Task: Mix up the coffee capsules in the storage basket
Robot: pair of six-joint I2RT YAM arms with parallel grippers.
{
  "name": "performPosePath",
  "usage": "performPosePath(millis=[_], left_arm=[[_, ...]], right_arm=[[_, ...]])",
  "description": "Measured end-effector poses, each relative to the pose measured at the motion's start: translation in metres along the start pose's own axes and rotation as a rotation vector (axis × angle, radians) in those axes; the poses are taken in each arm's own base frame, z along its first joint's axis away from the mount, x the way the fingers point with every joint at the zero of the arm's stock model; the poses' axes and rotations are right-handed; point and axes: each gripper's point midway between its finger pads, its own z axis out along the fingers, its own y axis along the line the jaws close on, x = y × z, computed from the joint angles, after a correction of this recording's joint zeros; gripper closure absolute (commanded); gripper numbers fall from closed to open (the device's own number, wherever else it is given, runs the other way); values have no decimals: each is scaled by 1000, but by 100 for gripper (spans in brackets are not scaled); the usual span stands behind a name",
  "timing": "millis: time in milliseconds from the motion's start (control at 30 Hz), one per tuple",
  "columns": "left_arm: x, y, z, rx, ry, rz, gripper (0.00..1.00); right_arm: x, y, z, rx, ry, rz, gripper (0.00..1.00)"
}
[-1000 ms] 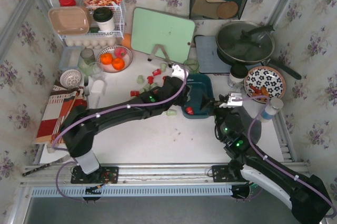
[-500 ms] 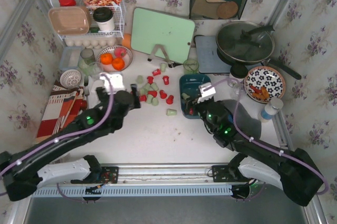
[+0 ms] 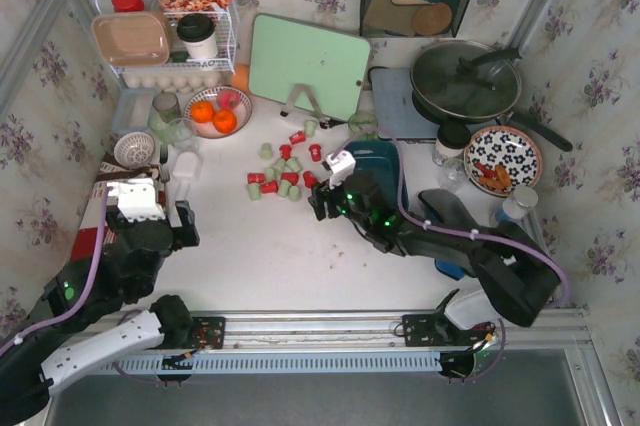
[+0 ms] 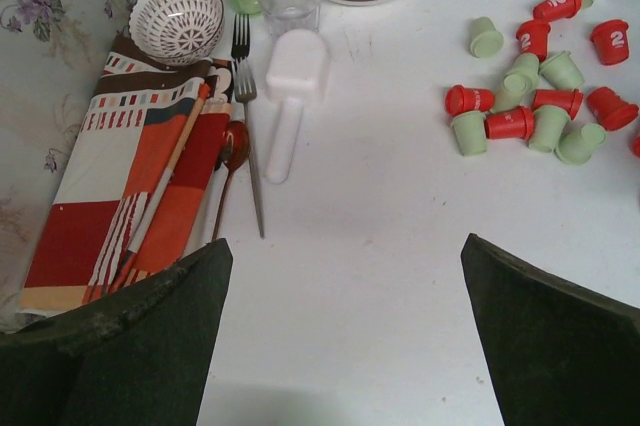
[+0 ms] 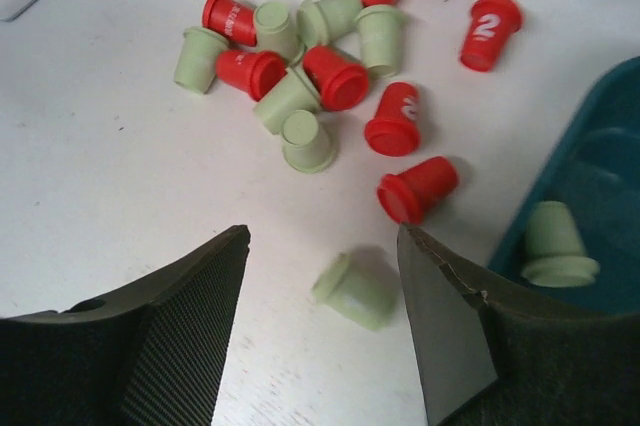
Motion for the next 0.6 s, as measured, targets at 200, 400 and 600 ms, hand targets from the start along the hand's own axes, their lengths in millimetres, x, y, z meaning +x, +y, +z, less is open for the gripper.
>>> performPosePath(millis=[200, 400, 600], left_arm=[[6, 7, -4, 15, 7, 18, 1], [13, 11, -5, 15, 34, 86, 1], [16, 15, -7, 22, 28, 98, 1]], right_arm=[[11, 19, 34, -21, 73, 70, 38], [23, 32, 62, -21, 139, 88, 41], [43, 30, 82, 19, 210, 77, 43]])
